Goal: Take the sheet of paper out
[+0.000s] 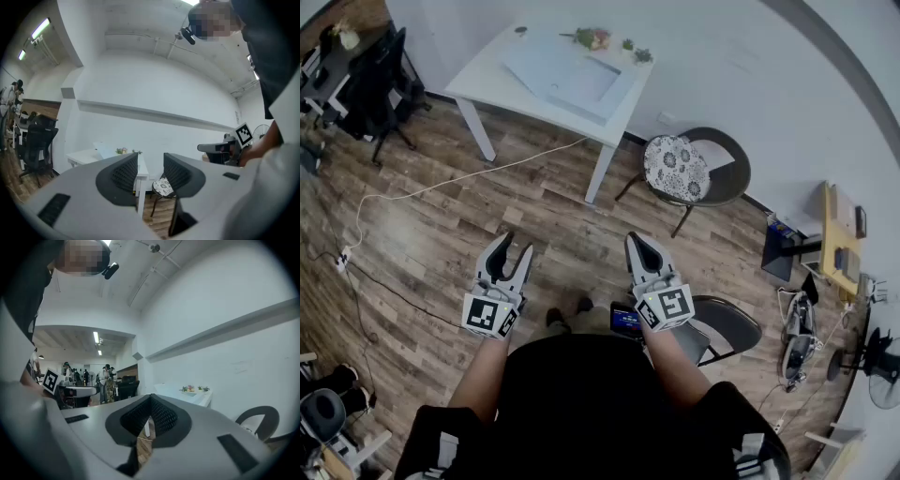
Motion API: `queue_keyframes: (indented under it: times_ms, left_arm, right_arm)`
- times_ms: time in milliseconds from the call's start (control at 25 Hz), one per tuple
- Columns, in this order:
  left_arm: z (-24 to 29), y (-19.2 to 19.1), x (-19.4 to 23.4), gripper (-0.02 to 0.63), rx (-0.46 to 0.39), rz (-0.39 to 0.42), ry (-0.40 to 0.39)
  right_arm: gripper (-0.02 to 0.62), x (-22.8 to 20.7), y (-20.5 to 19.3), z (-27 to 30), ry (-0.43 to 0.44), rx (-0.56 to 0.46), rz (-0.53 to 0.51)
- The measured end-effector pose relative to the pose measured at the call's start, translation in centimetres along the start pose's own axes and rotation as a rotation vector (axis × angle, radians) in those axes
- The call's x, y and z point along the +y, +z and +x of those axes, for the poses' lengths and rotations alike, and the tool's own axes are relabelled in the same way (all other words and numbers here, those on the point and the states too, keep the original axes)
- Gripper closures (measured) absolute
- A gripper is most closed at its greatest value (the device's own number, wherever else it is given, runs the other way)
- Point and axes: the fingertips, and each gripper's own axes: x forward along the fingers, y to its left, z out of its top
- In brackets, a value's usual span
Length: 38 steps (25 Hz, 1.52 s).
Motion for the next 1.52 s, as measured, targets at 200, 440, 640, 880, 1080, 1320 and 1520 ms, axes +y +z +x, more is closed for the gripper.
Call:
queue_keyframes:
  times_ms: [200,440,640,880,1080,1320,1520]
  left_arm:
    - [-1.2,0.0,-2.1,0.451,0.010,-0.014,-0.012]
    - [-0.9,0.1,-3.6,0.451,0.014,-0.021,-0.041]
    - [-0.7,0.1,-4.2,0.451,0.020,-0.010,-0.056]
    - [-0.1,0.3,-5.1,0.451,0.018,-0.003,-0.056]
    - [0.9,0.6,-6.1,0.451,0.023,0.007,-0.062]
    - [1.7,0.4,-7.2,0.451,0.030,0.012,-0.057]
    - [2.2,0.1,-7.7,0.451,0.032,0.018,-0.036]
  right_arm:
    - [0.586,0.2,0.4,-1.5,0.021,0.003,-0.008]
    - [0.584,-0.4,0.9,-2.9,0.018,-0.027,-0.013]
    - [0.584,-0.8,-0.2,-4.0,0.003,-0.009,0.005]
    - [0.584,-1.8,-0.5,-4.6,0.014,-0.003,0.015]
    - [0.584,-3.0,0.0,-4.8,0.020,-0.027,0.040]
    - [0.584,-3.6,-0.1,-5.5,0.031,-0.025,0.004]
    - [0.584,-4.7,-0.2,-5.6,0.036,-0.029,0.000]
